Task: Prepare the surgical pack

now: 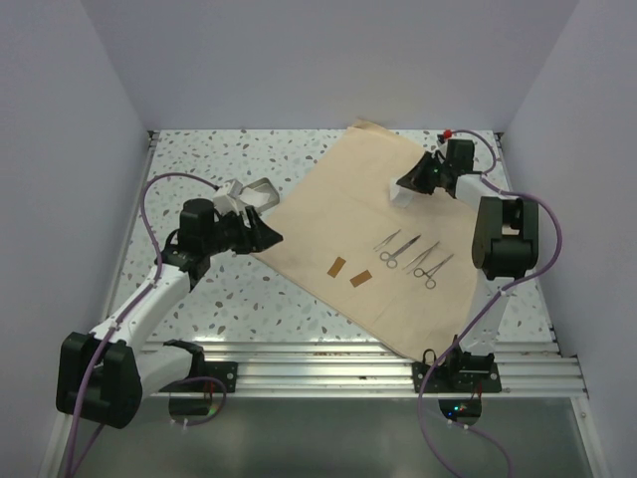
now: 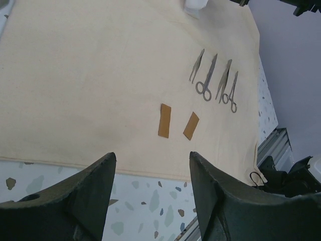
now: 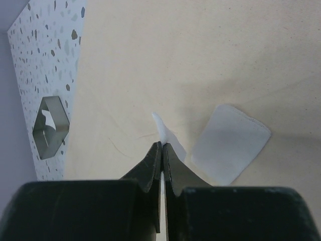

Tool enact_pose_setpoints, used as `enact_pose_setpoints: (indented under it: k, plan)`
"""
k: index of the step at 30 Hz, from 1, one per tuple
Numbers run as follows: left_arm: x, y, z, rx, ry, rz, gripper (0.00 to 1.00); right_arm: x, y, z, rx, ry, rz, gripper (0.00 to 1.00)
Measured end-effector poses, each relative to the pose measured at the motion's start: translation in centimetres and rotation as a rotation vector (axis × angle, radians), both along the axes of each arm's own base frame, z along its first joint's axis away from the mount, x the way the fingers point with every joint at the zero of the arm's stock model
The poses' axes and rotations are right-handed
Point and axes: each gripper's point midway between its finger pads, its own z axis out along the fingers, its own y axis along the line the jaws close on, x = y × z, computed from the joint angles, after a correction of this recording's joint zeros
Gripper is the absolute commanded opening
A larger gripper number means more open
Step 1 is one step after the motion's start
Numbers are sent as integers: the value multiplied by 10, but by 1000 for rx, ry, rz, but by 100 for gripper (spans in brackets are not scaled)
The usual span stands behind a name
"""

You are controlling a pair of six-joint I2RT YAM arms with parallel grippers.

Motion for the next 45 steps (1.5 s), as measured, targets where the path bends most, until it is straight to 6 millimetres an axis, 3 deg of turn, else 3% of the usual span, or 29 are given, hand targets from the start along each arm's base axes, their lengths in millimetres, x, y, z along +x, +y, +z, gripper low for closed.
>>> enact_pose_setpoints:
  k: [13, 34, 45]
  plan:
    - [0, 0, 0, 0, 0, 0, 64, -4, -2, -7, -12, 29, 0, 0]
    - [2, -1, -9, 6, 27, -3, 64, 2, -21, -39, -128, 109, -31, 0]
    - [3, -2, -12, 3, 33, -9, 64, 6, -30, -39, -160, 114, -39, 0]
